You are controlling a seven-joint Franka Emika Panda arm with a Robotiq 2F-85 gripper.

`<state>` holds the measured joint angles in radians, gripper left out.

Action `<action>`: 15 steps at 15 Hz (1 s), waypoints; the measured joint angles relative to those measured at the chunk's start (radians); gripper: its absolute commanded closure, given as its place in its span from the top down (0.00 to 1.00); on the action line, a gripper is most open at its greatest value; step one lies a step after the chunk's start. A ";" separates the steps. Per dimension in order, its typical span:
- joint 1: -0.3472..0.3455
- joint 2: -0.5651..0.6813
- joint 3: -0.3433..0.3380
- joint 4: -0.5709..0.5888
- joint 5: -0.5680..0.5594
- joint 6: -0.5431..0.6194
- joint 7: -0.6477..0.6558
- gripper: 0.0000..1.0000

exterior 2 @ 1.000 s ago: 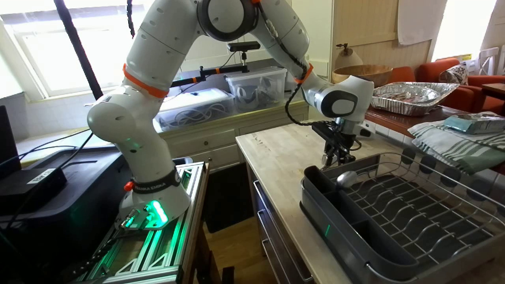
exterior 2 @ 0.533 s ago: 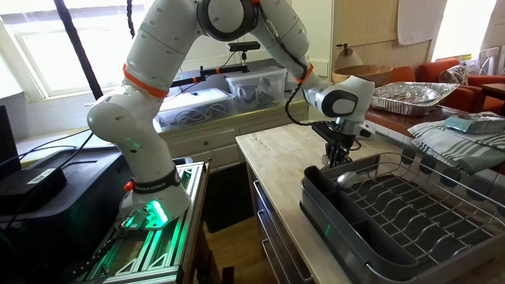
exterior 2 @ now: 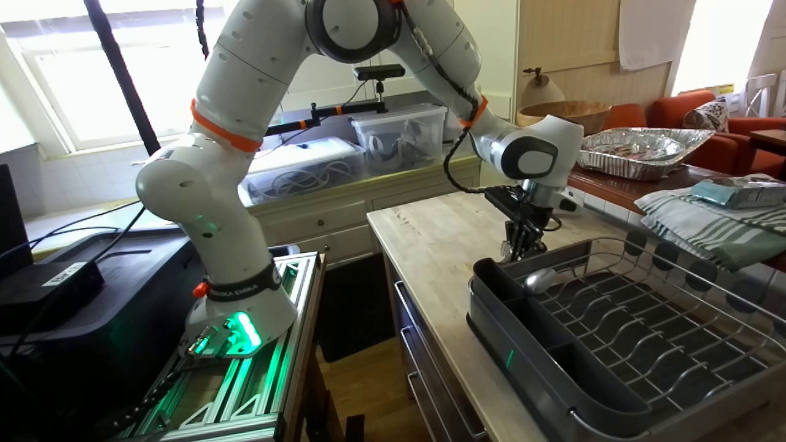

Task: Put the silver spoon from the counter in the cutlery holder on the dishrack.

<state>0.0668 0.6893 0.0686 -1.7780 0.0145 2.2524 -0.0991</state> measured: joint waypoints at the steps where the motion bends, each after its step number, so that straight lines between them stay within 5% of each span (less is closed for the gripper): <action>1: 0.000 -0.007 0.002 0.000 0.000 -0.005 0.000 0.02; 11: -0.063 -0.097 0.067 -0.019 0.112 -0.027 -0.116 0.02; 15: -0.115 -0.150 0.095 -0.032 0.199 -0.123 -0.209 0.02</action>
<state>-0.0481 0.5388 0.1634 -1.8101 0.2133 2.1298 -0.3083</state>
